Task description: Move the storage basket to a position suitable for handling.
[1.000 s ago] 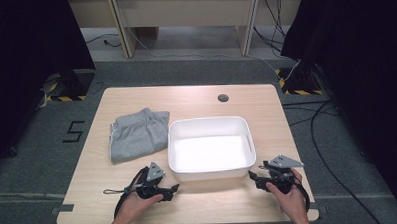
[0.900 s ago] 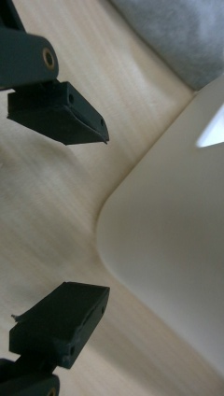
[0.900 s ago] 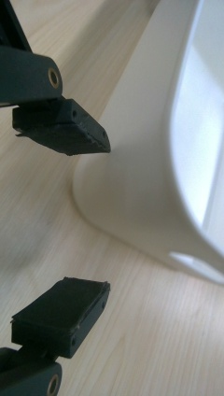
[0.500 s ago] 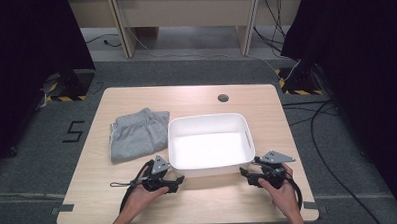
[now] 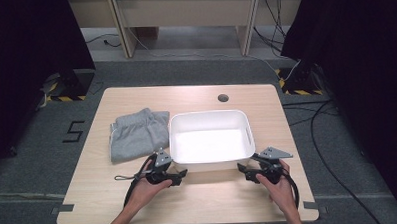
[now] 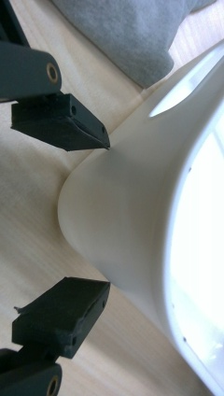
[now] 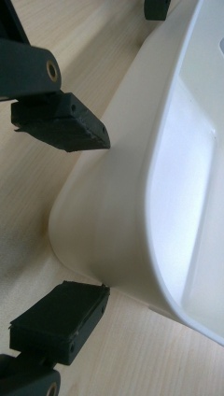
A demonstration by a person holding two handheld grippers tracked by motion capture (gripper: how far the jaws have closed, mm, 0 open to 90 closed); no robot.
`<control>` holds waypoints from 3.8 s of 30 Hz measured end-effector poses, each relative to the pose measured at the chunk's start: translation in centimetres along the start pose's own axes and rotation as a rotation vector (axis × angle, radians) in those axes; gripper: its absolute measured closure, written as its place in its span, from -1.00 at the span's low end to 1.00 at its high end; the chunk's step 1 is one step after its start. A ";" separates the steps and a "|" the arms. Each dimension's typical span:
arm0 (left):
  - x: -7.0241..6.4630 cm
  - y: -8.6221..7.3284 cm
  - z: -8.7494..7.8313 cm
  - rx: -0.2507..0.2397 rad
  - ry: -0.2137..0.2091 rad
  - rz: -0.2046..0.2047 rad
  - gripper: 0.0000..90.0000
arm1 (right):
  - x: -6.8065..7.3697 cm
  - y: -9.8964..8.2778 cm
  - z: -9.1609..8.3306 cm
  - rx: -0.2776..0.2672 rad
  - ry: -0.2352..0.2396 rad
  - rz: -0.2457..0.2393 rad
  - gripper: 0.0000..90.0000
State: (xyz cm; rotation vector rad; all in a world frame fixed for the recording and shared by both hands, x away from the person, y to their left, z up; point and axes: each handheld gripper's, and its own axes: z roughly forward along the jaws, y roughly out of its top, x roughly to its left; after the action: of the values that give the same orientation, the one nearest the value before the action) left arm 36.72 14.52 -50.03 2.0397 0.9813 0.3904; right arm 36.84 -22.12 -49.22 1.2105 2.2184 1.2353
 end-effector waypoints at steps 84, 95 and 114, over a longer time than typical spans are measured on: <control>3.0 -9.7 -11.4 0.061 0.165 -0.070 -0.17 | 3.3 -2.3 -0.2 0.081 -0.028 -0.079 -0.46; 7.5 -6.9 -12.7 -0.035 0.265 -0.121 -0.34 | 5.0 -1.5 0.3 0.066 0.018 -0.106 -0.46; 9.3 -8.7 -10.5 0.084 0.284 -0.141 -0.24 | 6.7 -1.6 0.8 0.056 0.079 -0.160 -0.53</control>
State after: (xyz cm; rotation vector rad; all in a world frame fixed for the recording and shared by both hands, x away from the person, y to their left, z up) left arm 32.36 30.45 -51.04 2.0103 1.3248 0.5826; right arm 32.63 -16.73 -50.21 0.9976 2.3691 1.1840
